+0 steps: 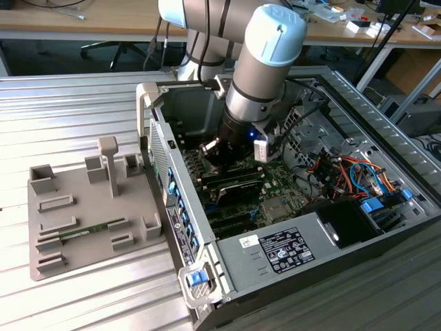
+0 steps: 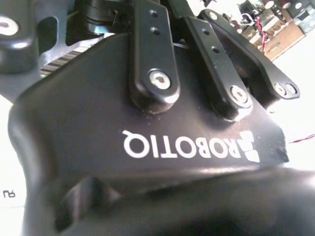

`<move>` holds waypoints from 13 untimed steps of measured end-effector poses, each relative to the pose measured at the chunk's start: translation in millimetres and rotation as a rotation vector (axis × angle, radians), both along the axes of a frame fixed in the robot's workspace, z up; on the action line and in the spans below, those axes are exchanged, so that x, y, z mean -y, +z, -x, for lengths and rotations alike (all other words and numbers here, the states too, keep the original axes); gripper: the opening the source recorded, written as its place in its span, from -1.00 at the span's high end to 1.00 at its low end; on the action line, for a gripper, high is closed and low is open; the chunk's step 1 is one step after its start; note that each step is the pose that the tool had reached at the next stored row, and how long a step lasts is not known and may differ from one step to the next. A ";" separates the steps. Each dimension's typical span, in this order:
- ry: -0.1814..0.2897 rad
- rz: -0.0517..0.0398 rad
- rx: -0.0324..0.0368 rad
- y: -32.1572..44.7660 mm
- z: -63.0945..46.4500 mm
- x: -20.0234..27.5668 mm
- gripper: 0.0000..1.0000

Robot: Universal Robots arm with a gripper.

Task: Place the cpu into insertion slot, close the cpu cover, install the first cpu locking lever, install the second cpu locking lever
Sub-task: 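Install the second cpu locking lever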

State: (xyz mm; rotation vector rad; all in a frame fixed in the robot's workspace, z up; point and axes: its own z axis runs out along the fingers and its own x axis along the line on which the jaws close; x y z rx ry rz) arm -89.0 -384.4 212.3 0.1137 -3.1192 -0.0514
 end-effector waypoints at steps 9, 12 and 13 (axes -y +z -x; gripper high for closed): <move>0.068 -0.0007 -0.0002 -2.2 7.3 -0.5 0.80; 0.068 -0.0008 -0.0001 -2.8 8.1 -4.5 0.80; 0.069 -0.0010 0.0000 -3.1 8.1 -5.2 0.80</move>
